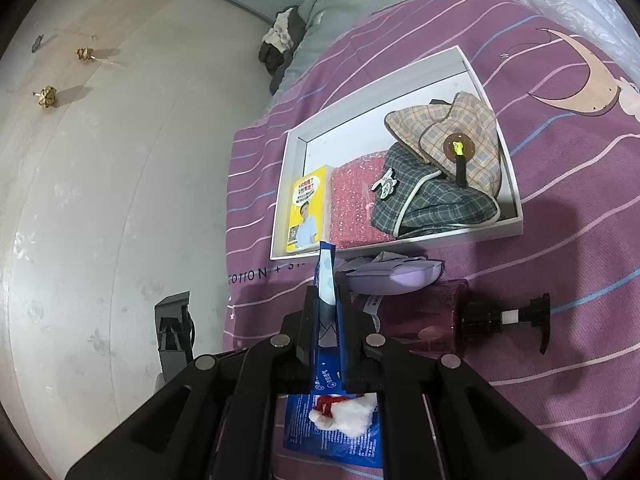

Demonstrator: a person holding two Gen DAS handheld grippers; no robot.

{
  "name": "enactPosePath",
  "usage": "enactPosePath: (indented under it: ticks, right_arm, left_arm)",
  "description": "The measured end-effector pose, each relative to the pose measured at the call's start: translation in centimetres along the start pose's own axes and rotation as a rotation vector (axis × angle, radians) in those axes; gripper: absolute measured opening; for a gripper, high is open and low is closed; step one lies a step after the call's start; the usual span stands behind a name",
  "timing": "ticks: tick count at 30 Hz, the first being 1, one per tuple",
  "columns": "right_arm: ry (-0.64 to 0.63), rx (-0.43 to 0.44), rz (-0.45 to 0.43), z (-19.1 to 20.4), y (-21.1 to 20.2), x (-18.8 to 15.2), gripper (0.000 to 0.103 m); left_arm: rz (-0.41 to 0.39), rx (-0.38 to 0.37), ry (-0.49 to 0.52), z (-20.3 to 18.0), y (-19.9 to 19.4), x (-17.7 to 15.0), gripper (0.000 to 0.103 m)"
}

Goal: Organize soft objects
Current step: 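Grasp beige puff bag with left tool while right tool grasps blue eye-mask packet, then carry puff bag with left tool while right tool carries blue packet over box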

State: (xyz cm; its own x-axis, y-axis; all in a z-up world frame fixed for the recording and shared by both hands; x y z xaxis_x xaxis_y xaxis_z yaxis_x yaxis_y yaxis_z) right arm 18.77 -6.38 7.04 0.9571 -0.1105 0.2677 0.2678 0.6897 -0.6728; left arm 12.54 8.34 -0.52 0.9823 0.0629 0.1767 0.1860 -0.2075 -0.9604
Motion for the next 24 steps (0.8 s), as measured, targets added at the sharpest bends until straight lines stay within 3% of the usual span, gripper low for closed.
enactPosePath:
  ticks: [6,10,12,13,14,17,19,24]
  right_arm:
    - [-0.023,0.030,-0.041,0.6,0.0,0.3,0.006]
    - [-0.028,0.039,-0.038,1.0,0.2,0.4,0.006]
    - [-0.025,0.037,-0.033,1.0,0.3,0.4,0.006]
    - [-0.023,0.035,-0.032,1.0,0.4,0.4,0.006]
    - [-0.022,0.033,-0.031,1.0,0.4,0.4,0.006]
    - [-0.017,0.039,-0.033,0.9,0.4,0.5,0.006]
    - [-0.016,0.036,-0.032,0.9,0.4,0.5,0.006]
    - [-0.012,0.033,-0.028,0.7,0.4,0.5,0.006]
  left_arm:
    - [-0.070,-0.021,-0.027,1.0,-1.8,0.3,0.001]
    - [-0.061,-0.032,-0.059,2.1,-2.3,0.2,0.001]
    - [-0.066,-0.022,-0.097,2.9,-2.3,0.3,0.018]
    - [-0.066,-0.012,-0.114,3.3,-2.3,0.3,0.044]
    - [-0.068,-0.026,-0.130,3.6,-2.3,0.2,0.060]
    - [-0.067,-0.114,-0.131,3.3,-2.2,0.0,0.063]
    - [-0.043,-0.128,-0.115,2.8,-1.5,-0.2,0.063]
    - [0.004,-0.019,-0.022,0.7,0.7,-0.4,0.062]
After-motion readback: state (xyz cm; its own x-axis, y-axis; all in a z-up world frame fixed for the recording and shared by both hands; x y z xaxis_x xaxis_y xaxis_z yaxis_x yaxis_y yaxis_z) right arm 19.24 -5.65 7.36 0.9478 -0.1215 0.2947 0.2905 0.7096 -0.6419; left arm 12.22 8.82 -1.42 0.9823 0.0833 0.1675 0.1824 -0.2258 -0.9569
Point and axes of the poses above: each gripper's, at about its wrist camera, not at the fingertips, and y roughly the way its jaws point, z to its left, x to its top, the point moved 5 cm from there along y, roughly the way its jaws point, and after that the axes turned 1 degree about z, right-handed, at the moved point
